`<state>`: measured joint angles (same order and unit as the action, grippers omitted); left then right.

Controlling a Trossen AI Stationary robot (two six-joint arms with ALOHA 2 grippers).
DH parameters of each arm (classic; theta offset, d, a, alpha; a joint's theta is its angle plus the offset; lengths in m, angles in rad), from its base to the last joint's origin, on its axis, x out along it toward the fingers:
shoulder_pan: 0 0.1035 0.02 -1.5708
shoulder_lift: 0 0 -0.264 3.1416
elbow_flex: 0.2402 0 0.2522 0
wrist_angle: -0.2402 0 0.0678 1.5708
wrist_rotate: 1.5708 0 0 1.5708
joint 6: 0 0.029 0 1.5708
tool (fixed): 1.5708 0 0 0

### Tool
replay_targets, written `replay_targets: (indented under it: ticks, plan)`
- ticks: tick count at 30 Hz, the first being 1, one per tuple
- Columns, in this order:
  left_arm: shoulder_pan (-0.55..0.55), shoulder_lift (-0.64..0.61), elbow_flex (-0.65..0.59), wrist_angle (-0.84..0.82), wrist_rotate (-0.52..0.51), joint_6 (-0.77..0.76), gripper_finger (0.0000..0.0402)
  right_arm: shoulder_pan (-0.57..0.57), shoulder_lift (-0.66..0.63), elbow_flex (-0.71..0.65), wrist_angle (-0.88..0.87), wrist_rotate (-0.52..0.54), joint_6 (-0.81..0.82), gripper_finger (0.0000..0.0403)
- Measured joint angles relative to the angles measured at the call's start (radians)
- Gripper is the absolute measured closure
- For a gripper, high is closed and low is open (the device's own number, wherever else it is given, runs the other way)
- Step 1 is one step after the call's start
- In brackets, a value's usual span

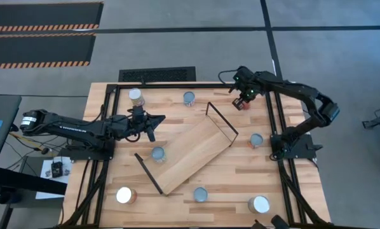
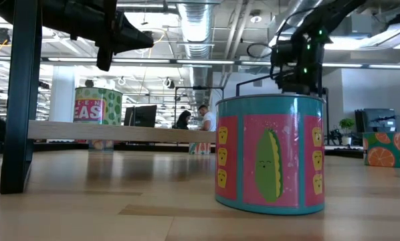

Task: Pick and place cans onto a shelf
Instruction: Put the top canned corn on the shelf

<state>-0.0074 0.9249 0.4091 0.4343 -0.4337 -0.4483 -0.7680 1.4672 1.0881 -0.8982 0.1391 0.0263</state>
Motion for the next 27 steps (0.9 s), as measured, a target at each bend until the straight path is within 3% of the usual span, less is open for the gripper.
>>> replay_targets:
  ticks: [9,15,23,27]
  plan:
    - [0.000,0.000,0.000,0.001,0.000,-0.014,0.0401,0.094,-0.080,0.229,-0.241,0.015,0.040,0.0400]
    - [0.000,-0.001,0.000,-0.013,0.000,-0.023,0.0401,0.253,-0.085,0.444,-0.395,0.043,0.149,0.0401]
    - [0.000,-0.049,0.000,-0.145,-0.031,-0.022,0.0401,0.556,0.041,0.816,-0.609,0.158,0.352,0.0402]
    - [0.004,-0.100,0.000,-0.220,-0.050,-0.024,0.0401,0.694,0.154,0.997,-0.633,0.181,0.403,0.0403]
